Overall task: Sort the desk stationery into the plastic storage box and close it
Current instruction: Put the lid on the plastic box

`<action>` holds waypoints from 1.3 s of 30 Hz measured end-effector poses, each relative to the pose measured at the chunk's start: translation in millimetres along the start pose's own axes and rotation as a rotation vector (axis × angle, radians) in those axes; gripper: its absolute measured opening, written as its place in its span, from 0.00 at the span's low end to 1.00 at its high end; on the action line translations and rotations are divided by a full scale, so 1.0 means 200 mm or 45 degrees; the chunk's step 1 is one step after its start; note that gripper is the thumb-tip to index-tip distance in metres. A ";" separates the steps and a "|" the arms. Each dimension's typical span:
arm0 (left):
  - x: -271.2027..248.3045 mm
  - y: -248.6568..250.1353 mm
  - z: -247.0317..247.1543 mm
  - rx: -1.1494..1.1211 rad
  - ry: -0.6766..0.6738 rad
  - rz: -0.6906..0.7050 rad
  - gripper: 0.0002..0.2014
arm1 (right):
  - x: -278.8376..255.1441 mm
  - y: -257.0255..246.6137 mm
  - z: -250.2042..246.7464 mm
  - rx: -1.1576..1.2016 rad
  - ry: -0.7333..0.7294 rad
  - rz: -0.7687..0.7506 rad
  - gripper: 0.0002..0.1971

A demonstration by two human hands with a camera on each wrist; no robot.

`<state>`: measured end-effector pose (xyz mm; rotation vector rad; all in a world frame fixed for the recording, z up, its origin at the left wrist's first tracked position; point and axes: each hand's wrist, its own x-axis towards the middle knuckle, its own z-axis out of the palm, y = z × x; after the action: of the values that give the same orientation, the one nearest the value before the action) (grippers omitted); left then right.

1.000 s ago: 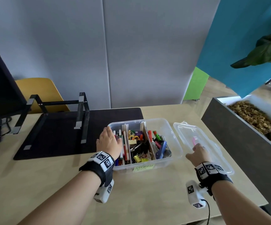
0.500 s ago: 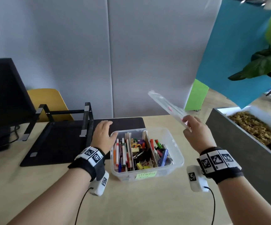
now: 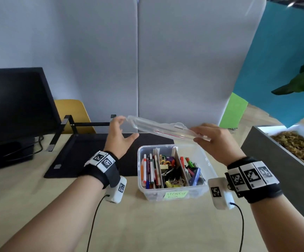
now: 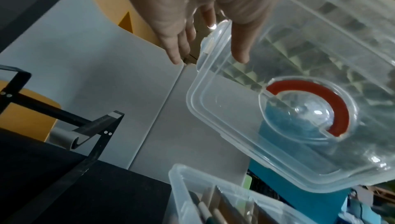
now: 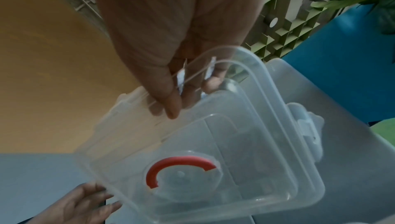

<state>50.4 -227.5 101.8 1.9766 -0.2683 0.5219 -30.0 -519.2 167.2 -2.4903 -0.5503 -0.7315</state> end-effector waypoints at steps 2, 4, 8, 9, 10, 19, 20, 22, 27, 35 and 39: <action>0.02 0.02 -0.02 -0.056 -0.039 -0.034 0.34 | 0.01 -0.01 -0.02 0.016 0.014 -0.042 0.14; 0.04 0.01 -0.04 -0.015 -0.106 -0.025 0.22 | 0.02 -0.02 -0.03 0.022 0.047 -0.050 0.13; 0.03 0.05 -0.06 -0.012 -0.135 -0.021 0.05 | 0.00 0.02 -0.05 -0.019 0.257 0.090 0.10; 0.02 0.08 -0.06 -0.036 -0.151 -0.007 0.04 | 0.00 0.03 -0.05 -0.024 0.285 0.157 0.13; 0.01 0.09 -0.06 -0.031 -0.163 0.006 0.05 | -0.01 0.05 -0.05 -0.018 0.289 0.247 0.18; -0.02 0.03 -0.03 0.214 -0.277 -0.032 0.06 | -0.13 0.22 0.00 0.805 0.086 1.016 0.39; -0.03 0.03 -0.02 0.218 -0.291 -0.037 0.06 | -0.13 0.23 0.01 0.837 0.109 1.013 0.35; -0.03 0.04 -0.02 0.183 -0.324 -0.084 0.05 | -0.12 0.26 0.01 0.935 0.200 1.014 0.30; -0.03 0.06 0.01 0.085 -0.426 -0.279 0.11 | -0.10 0.36 0.05 0.631 0.189 1.027 0.28; -0.10 0.01 0.07 0.144 -0.504 -0.490 0.11 | -0.13 0.43 0.16 0.271 -0.102 1.005 0.14; -0.13 -0.01 0.11 0.210 -0.507 -0.603 0.07 | -0.12 0.45 0.21 0.142 -0.293 1.051 0.17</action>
<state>34.6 -246.6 79.3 2.2025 0.0062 -0.1622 11.9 -573.8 92.2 -2.3906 0.3624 -0.0875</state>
